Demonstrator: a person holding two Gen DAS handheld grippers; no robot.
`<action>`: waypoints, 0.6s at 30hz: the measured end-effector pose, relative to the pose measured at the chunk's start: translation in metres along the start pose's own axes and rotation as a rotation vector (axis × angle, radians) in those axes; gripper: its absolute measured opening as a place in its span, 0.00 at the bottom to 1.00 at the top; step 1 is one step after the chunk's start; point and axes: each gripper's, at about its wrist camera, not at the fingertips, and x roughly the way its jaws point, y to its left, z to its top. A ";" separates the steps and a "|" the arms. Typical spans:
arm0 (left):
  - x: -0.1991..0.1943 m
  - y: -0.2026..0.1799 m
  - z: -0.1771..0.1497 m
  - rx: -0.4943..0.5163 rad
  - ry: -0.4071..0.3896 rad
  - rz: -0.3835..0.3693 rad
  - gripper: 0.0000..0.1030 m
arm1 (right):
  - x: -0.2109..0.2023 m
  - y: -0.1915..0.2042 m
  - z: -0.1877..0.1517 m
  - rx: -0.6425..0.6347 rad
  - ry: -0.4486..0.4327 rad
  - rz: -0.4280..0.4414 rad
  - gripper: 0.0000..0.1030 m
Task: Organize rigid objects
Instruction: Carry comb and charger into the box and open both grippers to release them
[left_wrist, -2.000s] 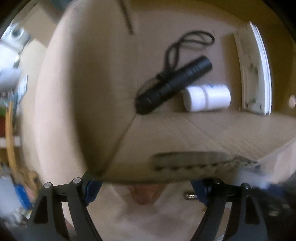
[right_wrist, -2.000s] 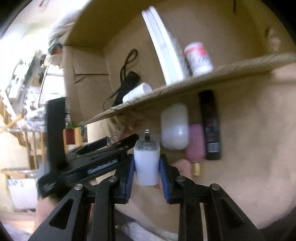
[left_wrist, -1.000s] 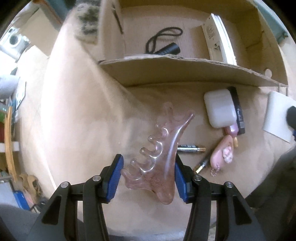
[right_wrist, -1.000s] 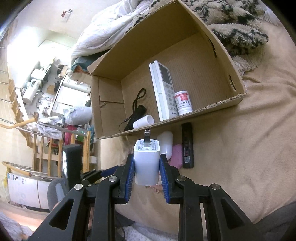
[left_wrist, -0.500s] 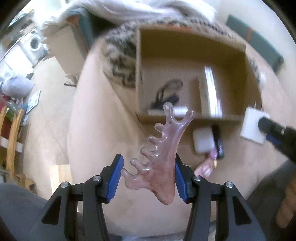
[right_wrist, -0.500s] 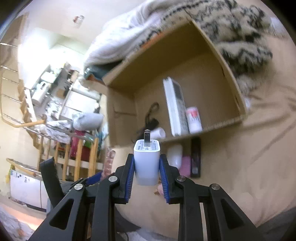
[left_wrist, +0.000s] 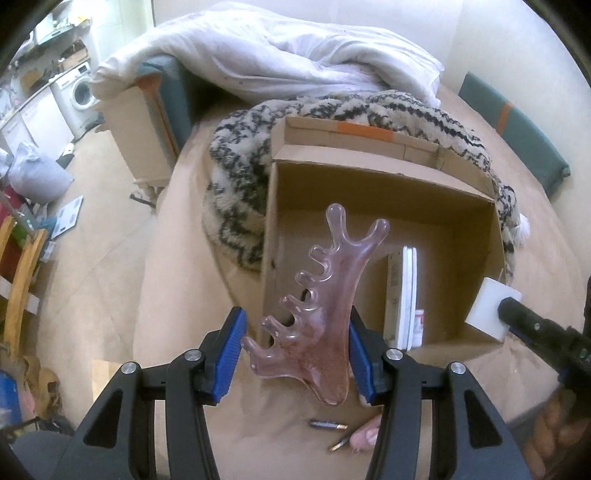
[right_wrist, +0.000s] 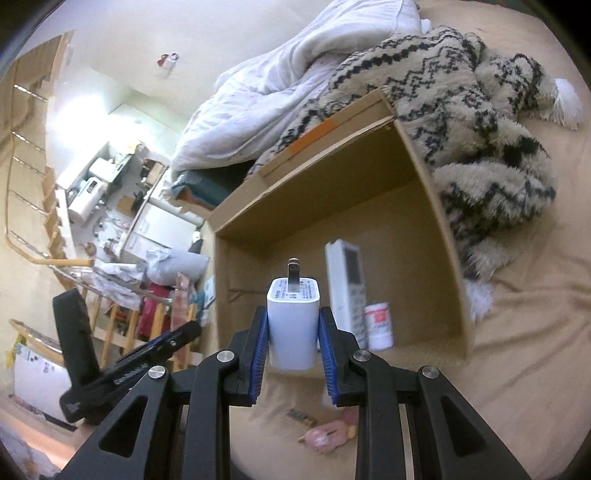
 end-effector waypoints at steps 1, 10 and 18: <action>0.004 -0.003 0.004 0.002 0.004 0.001 0.48 | 0.003 -0.003 0.003 0.008 0.003 -0.012 0.28; 0.045 -0.024 0.014 0.040 0.046 0.026 0.48 | 0.025 -0.017 0.001 0.033 0.056 -0.106 0.28; 0.071 -0.035 0.015 0.041 0.087 0.045 0.48 | 0.043 -0.026 -0.003 0.043 0.116 -0.171 0.28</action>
